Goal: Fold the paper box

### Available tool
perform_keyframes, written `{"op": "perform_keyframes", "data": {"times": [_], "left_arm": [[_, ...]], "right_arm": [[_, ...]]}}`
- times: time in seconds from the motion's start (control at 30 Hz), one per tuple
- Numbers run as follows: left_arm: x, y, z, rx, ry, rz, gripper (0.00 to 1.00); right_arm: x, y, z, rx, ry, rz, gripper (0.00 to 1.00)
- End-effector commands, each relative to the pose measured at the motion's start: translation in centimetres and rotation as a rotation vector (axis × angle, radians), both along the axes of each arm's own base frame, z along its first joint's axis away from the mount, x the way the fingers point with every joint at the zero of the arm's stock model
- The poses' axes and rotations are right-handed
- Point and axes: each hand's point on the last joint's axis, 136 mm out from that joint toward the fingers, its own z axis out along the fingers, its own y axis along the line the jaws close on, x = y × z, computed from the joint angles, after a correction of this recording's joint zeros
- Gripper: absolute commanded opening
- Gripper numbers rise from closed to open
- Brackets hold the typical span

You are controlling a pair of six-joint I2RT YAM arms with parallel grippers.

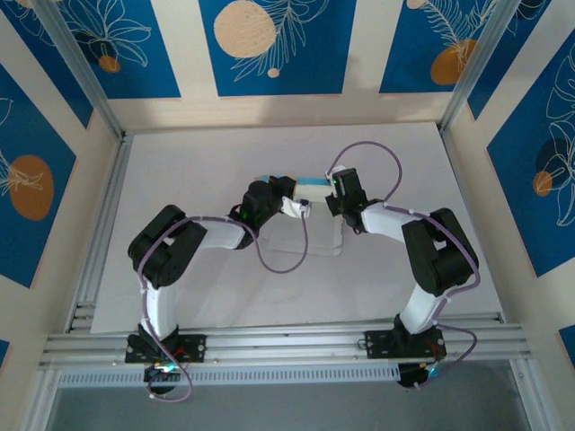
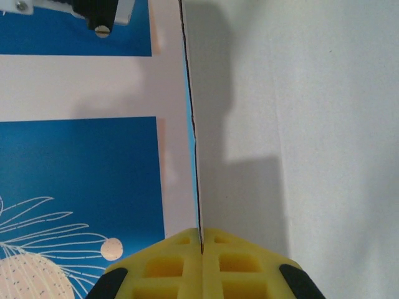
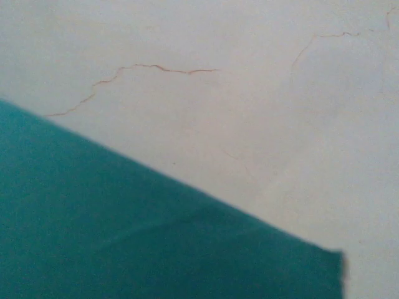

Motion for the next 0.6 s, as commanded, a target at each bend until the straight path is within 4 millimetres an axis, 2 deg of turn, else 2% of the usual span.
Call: {"op": "perform_keyframes", "data": {"times": [0.0, 0.33, 0.57], "left_arm": [[-3.9, -3.4, -1.3, 0.008, 0.049, -0.124, 0.0], [-5.3, -4.3, -2.3, 0.047, 0.075, -0.136, 0.0], [-5.8, -5.2, -2.4, 0.049, 0.072, -0.145, 0.0]], "right_arm": [[-1.2, -1.8, -3.2, -0.134, 0.099, -0.039, 0.0], [0.0, -4.2, -2.7, -0.23, 0.061, -0.196, 0.0], [0.1, -4.6, -3.0, -0.269, 0.066, -0.225, 0.0]]}}
